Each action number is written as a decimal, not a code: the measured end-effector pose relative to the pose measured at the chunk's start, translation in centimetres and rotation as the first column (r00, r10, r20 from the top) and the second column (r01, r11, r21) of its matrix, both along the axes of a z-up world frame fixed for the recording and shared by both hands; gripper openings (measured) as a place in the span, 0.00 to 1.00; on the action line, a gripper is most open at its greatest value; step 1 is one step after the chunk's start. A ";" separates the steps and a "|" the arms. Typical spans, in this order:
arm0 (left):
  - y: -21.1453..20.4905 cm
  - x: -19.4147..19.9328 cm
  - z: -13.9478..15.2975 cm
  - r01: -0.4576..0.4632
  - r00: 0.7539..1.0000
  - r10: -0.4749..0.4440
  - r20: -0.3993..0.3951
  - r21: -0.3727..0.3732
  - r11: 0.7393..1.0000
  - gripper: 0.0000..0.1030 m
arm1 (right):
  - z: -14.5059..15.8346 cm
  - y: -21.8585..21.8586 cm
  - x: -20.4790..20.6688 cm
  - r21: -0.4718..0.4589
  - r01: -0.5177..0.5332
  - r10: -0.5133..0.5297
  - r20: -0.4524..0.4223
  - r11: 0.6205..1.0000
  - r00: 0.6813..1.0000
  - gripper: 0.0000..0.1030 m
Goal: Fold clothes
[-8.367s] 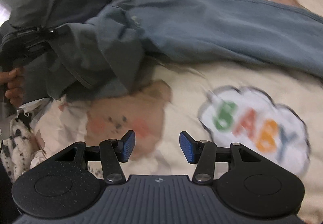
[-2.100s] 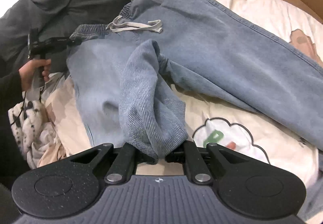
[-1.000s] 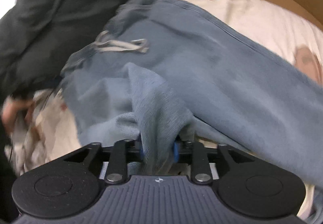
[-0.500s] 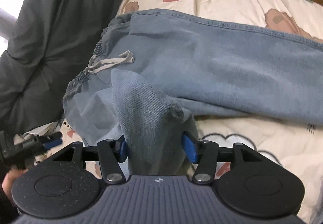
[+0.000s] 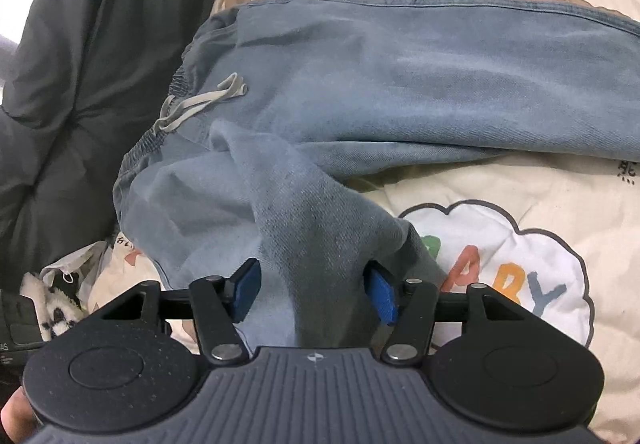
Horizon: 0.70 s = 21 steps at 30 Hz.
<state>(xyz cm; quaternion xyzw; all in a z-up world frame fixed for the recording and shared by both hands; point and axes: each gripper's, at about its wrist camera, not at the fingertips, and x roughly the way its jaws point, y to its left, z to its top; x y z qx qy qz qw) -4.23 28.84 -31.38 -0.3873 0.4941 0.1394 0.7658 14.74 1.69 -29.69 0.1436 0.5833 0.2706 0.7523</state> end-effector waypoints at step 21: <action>-0.4 1.6 -6.6 -0.107 0.990 0.095 -0.104 -0.111 0.988 0.17 | -1.9 -1.4 0.2 0.081 0.136 -0.130 -0.082 0.987 0.988 0.40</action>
